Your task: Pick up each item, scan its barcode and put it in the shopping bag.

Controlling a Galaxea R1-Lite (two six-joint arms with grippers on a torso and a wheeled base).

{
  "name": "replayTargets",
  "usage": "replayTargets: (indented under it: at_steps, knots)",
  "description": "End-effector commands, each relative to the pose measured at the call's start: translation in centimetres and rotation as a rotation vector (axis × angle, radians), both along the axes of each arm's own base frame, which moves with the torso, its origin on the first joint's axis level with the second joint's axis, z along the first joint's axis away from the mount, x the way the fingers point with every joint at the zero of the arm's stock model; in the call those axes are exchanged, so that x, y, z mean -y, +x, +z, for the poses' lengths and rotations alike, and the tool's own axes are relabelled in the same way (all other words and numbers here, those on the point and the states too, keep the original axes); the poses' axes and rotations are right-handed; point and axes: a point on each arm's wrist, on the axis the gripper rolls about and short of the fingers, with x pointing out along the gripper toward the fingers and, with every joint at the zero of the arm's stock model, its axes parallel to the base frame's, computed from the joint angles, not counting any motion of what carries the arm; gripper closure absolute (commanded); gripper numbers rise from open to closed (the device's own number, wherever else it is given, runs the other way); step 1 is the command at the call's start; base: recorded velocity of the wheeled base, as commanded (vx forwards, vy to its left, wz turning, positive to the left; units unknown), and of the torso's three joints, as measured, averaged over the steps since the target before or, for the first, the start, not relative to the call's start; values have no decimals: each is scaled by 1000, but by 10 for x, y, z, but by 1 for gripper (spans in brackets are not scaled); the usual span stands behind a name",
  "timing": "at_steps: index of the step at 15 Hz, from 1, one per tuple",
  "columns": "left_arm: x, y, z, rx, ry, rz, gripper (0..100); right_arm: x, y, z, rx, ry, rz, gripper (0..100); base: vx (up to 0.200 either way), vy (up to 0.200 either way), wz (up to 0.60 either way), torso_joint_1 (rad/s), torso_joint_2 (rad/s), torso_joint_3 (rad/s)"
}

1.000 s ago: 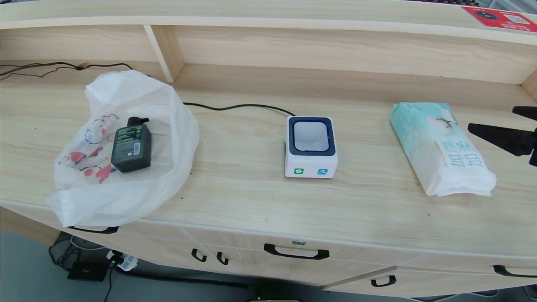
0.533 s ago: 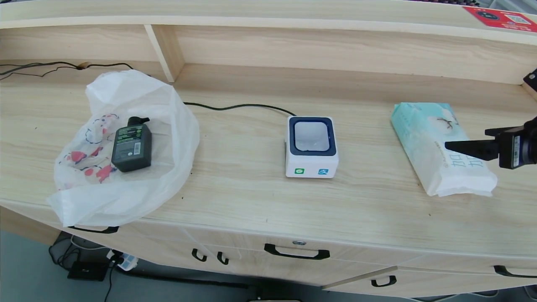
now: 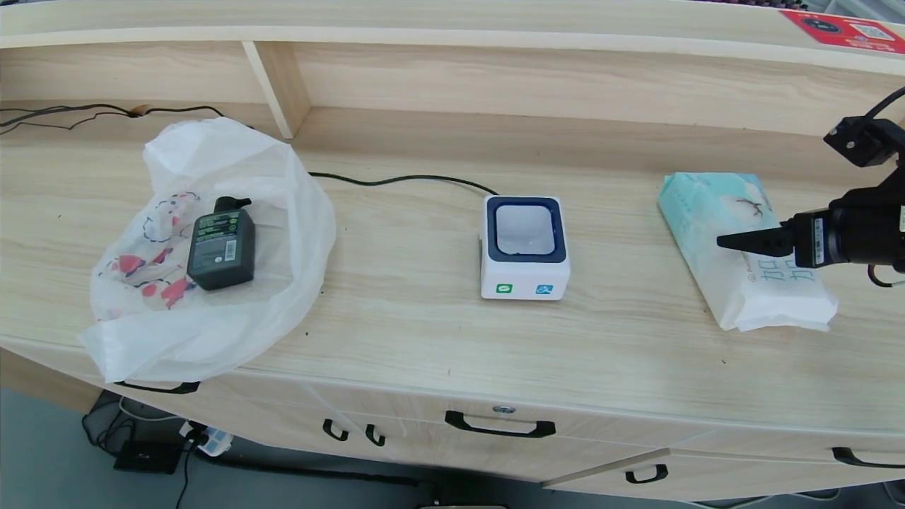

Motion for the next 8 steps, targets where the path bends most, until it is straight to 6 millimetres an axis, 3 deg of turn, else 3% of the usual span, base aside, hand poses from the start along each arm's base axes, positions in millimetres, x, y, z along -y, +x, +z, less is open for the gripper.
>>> replayTargets:
  at_steps: [1, 8]
  knots:
    - [0, 0, 0, 1, 0, 0, 0, 1, 7, -7, -26, 4, 3, 0, 0, 0, 0, 0, 0, 0]
    - [0, 0, 0, 0, 0, 0, 0, -5, 20, -20, -63, -1, 22, 0, 0, 0, 0, 0, 0, 0]
